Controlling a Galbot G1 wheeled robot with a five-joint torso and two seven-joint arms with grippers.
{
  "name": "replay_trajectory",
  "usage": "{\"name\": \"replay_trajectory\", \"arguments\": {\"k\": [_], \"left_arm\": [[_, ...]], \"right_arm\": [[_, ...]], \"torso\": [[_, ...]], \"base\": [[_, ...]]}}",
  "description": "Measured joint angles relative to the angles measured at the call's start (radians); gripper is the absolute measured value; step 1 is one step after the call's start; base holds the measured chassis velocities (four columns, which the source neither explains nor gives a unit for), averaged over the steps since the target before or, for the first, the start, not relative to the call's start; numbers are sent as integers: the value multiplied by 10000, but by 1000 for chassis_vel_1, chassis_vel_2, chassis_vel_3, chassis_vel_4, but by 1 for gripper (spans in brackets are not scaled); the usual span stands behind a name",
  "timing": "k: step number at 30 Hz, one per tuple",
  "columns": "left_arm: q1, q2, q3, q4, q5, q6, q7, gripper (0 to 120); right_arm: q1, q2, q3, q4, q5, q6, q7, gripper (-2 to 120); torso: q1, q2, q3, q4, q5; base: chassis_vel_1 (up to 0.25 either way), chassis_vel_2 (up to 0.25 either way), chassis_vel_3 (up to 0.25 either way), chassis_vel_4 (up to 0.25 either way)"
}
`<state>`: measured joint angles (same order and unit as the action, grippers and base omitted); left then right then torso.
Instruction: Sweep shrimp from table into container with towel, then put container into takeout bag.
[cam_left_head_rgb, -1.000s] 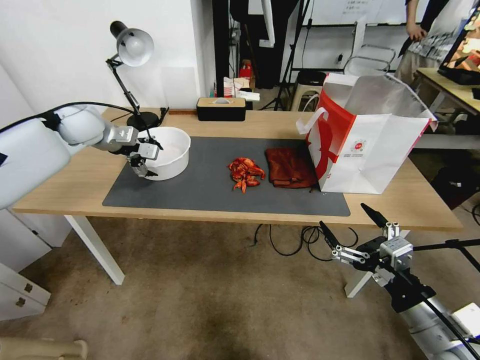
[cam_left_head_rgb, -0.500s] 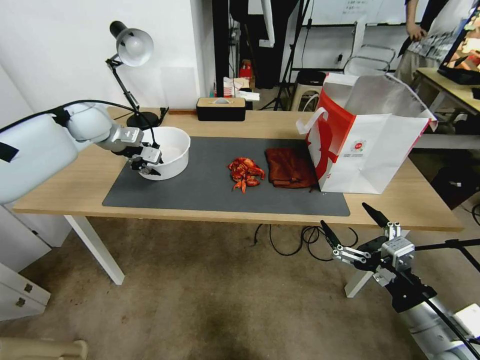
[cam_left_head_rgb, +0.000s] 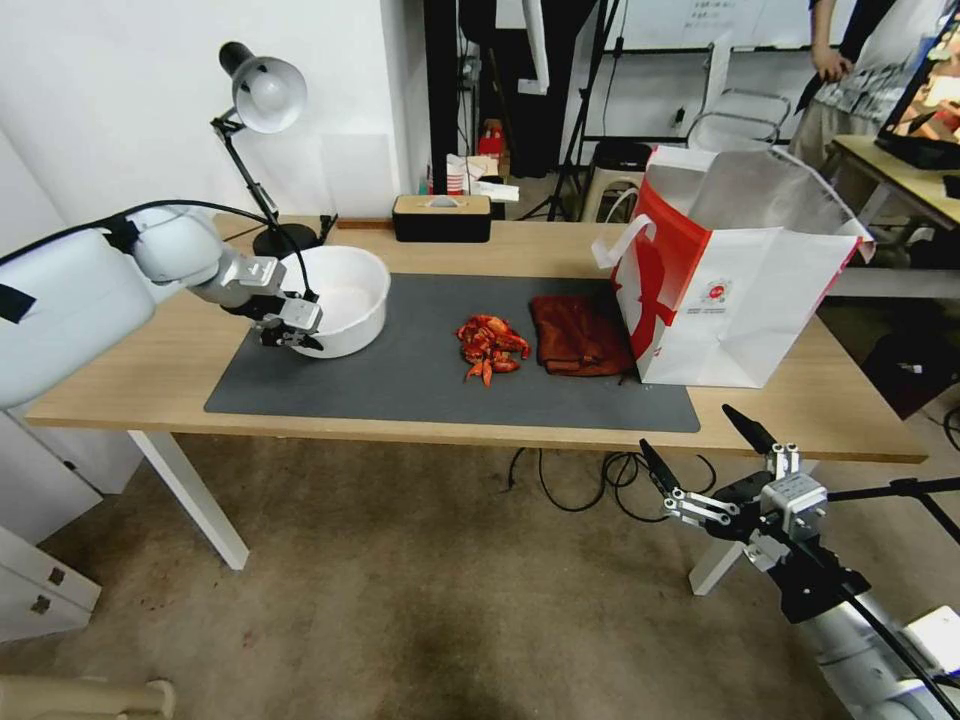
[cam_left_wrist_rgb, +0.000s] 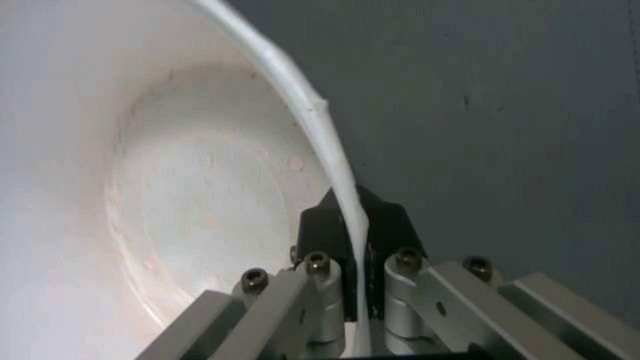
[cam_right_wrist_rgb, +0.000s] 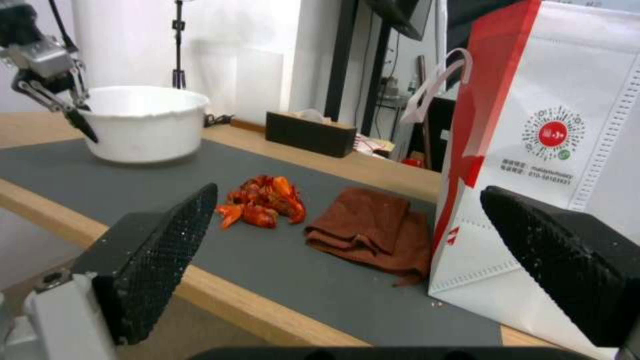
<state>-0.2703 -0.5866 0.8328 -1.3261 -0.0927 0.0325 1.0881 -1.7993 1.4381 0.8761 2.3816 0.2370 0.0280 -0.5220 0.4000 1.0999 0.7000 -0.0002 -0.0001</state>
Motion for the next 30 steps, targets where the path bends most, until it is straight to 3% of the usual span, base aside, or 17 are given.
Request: {"name": "replay_trajectory", "arguments": {"k": [3, 4, 7, 8, 11, 12, 13, 15, 16, 17, 20, 21, 22, 25, 30], "left_arm": [[399, 716, -685, -770, 436, -668, -31, 0], [399, 716, -685, -770, 436, -668, -31, 0], [1270, 1612, -1701, -1938, 999, -1771, 173, 0], [1270, 1612, -1701, -1938, 999, -1771, 173, 0], [2795, 2422, -3441, -2981, 1393, -3032, 486, 0], [2795, 2422, -3441, -2981, 1393, -3032, 486, 0], [3091, 2674, -3728, -3260, 1495, -3363, 414, 0], [3868, 3218, -4562, -3996, 1610, -4032, 220, 0], [4698, 3450, -5408, -4486, 1641, -4464, 127, 0], [4698, 3450, -5408, -4486, 1641, -4464, 127, 0], [7101, 3793, -7739, -5568, 1791, -5366, 68, 0], [7696, 3909, -8120, -5846, 1836, -5597, 51, 0], [7696, 3909, -8120, -5846, 1836, -5597, 51, 0], [9178, 4085, -8799, -6541, 2048, -6278, -12, 0], [10056, 3964, -9143, -7200, 2528, -6738, 18, 0]], "right_arm": [[32, -85, 7, -14, 11, -17, -2, 100], [32, -85, 7, -14, 11, -17, -2, 100], [103, -109, -40, -98, 14, -29, -4, 100], [103, -109, -40, -98, 14, -29, -4, 100], [121, -101, -124, -162, -14, -34, -12, 100], [121, -101, -124, -162, -14, -34, -12, 100], [122, -104, -134, -178, -19, -35, -13, 100], [137, -123, -164, -216, -31, -36, -15, 100], [157, -124, -191, -248, -56, -38, -16, 100], [157, -124, -191, -248, -56, -38, -16, 100], [170, -59, -292, -288, -140, -39, -21, 100], [163, -40, -318, -290, -163, -39, -22, 100], [163, -40, -318, -290, -163, -39, -22, 100], [134, -28, -349, -271, -185, -39, -28, 100], [69, -42, -331, -190, -185, -38, -31, 100]], "torso": [[0, 0, -1, 3, 1], [0, 0, -1, 3, 1], [0, 1, -3, 4, 3], [0, 1, -3, 4, 3], [0, 1, -2, 2, -2], [0, 1, -2, 2, -2], [-1, 1, -2, 4, 0], [0, 1, -3, 5, 1], [-2, 1, -3, 6, 4], [-2, 1, -3, 6, 4], [-1, 1, -3, -1, 4], [-1, 1, -3, 2, 5], [-1, 1, -3, 2, 5], [-2, 0, -1, 1, 3], [-1, 1, -1, 0, 1]], "base": [[0, 0, 0, 0], [0, 0, 0, 0], [0, 0, 0, 0], [0, 0, 0, 0], [0, 0, 0, 0], [0, 0, 0, 0], [0, 0, 0, 0], [0, 0, 0, 0], [0, 0, 0, 0], [0, 0, 0, 0], [0, 0, 0, 0], [0, 0, 0, 0], [0, 0, 0, 0], [0, 0, 0, 0], [0, 0, 0, 0]]}}
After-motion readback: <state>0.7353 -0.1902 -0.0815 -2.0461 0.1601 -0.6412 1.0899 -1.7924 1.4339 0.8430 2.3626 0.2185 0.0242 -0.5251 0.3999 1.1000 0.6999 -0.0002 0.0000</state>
